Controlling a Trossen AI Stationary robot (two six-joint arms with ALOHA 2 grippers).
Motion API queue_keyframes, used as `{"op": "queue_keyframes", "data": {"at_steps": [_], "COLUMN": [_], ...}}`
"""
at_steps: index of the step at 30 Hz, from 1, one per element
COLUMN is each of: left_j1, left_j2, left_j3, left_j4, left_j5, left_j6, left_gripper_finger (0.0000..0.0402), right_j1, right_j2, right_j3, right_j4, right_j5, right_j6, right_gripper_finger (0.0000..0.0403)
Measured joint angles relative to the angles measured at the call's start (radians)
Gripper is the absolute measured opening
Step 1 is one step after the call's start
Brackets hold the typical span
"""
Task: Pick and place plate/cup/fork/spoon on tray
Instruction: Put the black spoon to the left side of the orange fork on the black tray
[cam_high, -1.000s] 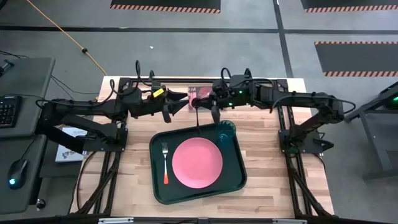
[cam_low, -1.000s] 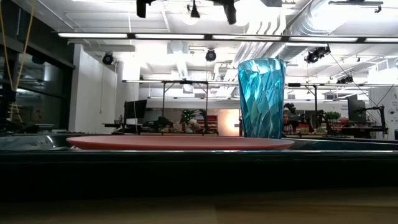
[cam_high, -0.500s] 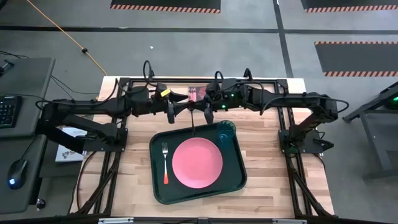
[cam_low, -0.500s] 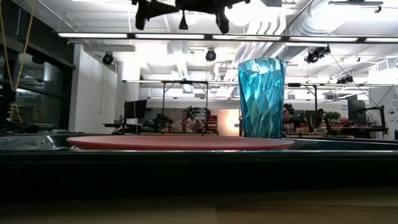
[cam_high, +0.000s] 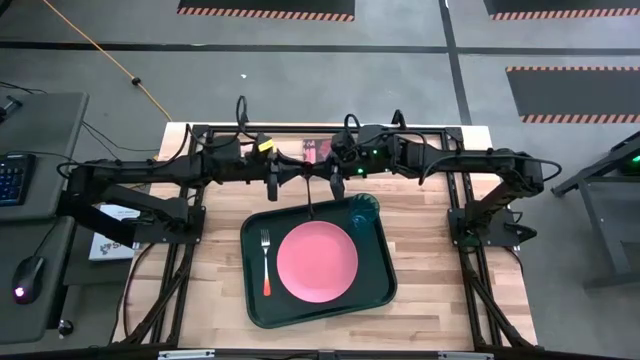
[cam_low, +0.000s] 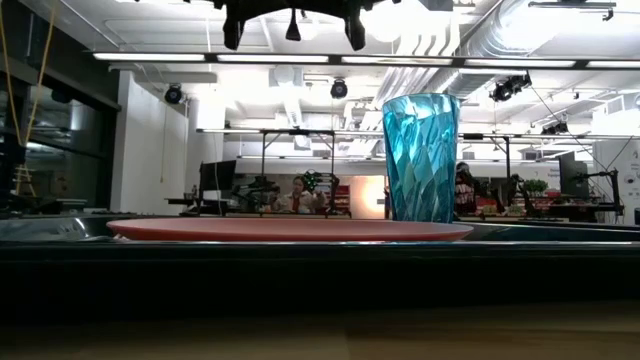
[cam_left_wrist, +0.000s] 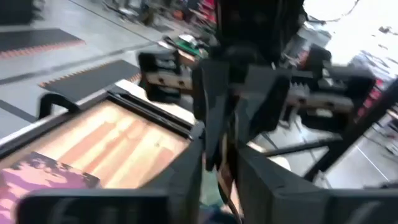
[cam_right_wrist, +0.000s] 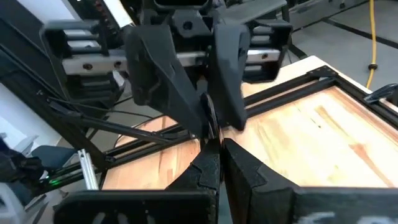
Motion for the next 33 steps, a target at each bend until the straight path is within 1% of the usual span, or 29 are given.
{"op": "queue_keyframes", "data": {"at_steps": [3, 4, 10, 13, 15, 18, 22, 24, 26, 29, 33], "left_j1": [0.000, 0.000, 0.006, 0.023, 0.034, 0.049, 0.060, 0.058, 0.044, -0.014, -0.164], "left_j2": [0.003, 0.006, 0.007, -0.006, -0.023, -0.066, -0.117, -0.146, -0.187, -0.239, -0.283], "left_j3": [0.000, 0.000, 0.000, 0.000, 0.000, 0.000, -0.001, -0.001, 0.000, 0.000, 0.000], "left_j4": [0.000, 0.002, 0.000, -0.021, -0.057, -0.117, -0.246, -0.283, -0.371, -0.561, -0.820], "left_j5": [0.024, 0.023, 0.018, 0.040, 0.049, 0.039, 0.034, 0.033, 0.029, -0.006, -0.141], "left_j6": [0.012, 0.012, 0.019, 0.024, 0.023, 0.019, -0.011, -0.051, -0.111, -0.220, -0.463], "left_gripper_finger": [0.0023, 0.0013, 0.0005, 0.0004, 0.0001, 0.0001, 0.0001, 0.0000, 0.0000, 0.0000, 0.0000], "right_j1": [0.000, 0.000, -0.001, -0.001, -0.004, -0.013, -0.033, -0.048, -0.060, -0.069, -0.068], "right_j2": [0.000, 0.000, 0.000, 0.001, -0.001, -0.023, -0.055, -0.079, -0.107, -0.139, -0.164], "right_j3": [0.000, 0.000, 0.000, 0.000, 0.000, 0.000, 0.000, 0.000, 0.000, 0.000, 0.000], "right_j4": [-0.003, -0.003, -0.006, -0.007, -0.017, -0.062, -0.152, -0.189, -0.246, -0.355, -0.449], "right_j5": [-0.003, -0.003, 0.001, 0.003, -0.002, -0.005, 0.047, 0.053, 0.053, 0.058, 0.102], "right_j6": [0.002, 0.005, 0.030, 0.058, 0.060, 0.056, 0.022, 0.014, 0.015, 0.001, -0.004], "right_gripper_finger": [0.0000, 0.0000, 0.0000, 0.0005, 0.0020, 0.0062, 0.0127, 0.0155, 0.0175, 0.0192, 0.0195]}}
